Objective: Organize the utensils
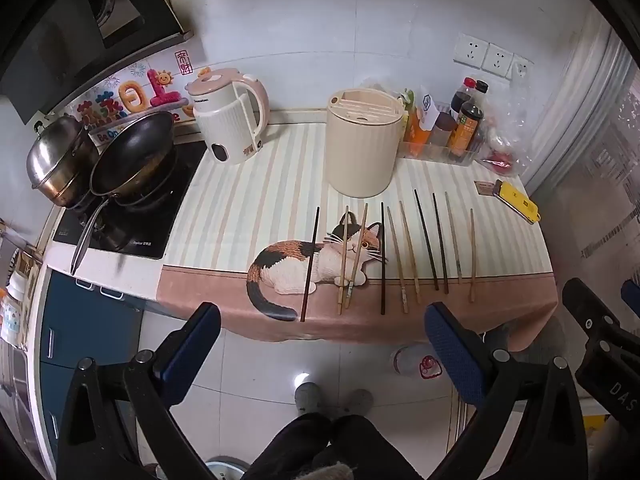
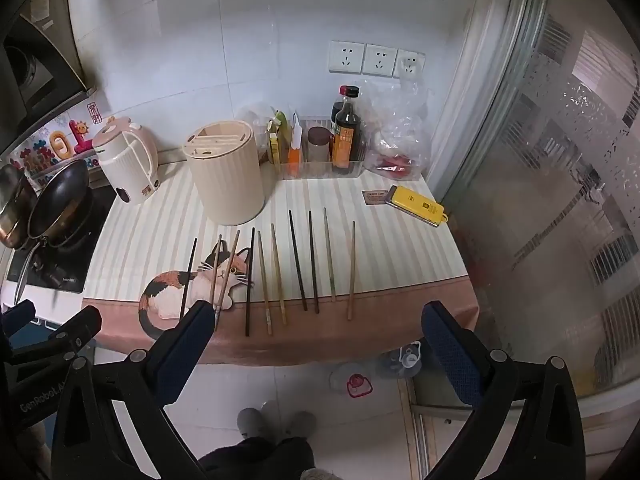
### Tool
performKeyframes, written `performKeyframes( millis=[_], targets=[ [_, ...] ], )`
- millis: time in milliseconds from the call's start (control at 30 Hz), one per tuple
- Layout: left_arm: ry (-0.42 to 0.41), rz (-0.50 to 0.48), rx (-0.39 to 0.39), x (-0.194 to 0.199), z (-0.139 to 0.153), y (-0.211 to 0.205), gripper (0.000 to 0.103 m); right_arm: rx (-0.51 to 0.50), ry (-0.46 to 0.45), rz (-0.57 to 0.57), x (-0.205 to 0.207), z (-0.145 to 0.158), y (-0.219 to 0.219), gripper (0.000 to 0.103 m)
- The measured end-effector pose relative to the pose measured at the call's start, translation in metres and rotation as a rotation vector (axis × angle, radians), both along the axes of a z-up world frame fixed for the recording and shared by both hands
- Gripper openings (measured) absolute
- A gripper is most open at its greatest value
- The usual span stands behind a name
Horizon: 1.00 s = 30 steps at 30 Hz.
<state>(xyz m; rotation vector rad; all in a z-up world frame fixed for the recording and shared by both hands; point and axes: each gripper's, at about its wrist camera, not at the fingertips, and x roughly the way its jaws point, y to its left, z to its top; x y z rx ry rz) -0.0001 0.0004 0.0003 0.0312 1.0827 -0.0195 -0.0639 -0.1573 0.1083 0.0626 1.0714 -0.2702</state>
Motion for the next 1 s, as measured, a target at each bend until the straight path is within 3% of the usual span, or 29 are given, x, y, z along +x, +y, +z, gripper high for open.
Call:
performKeyframes(
  millis=[1000],
  targets=[
    [-0.019,-0.015,0.003,-0.0048,0.0076,-0.0007,0.103,0.002,0.000,-0.004,-0.0084,-0.0009,0.0066,0.103]
  ],
)
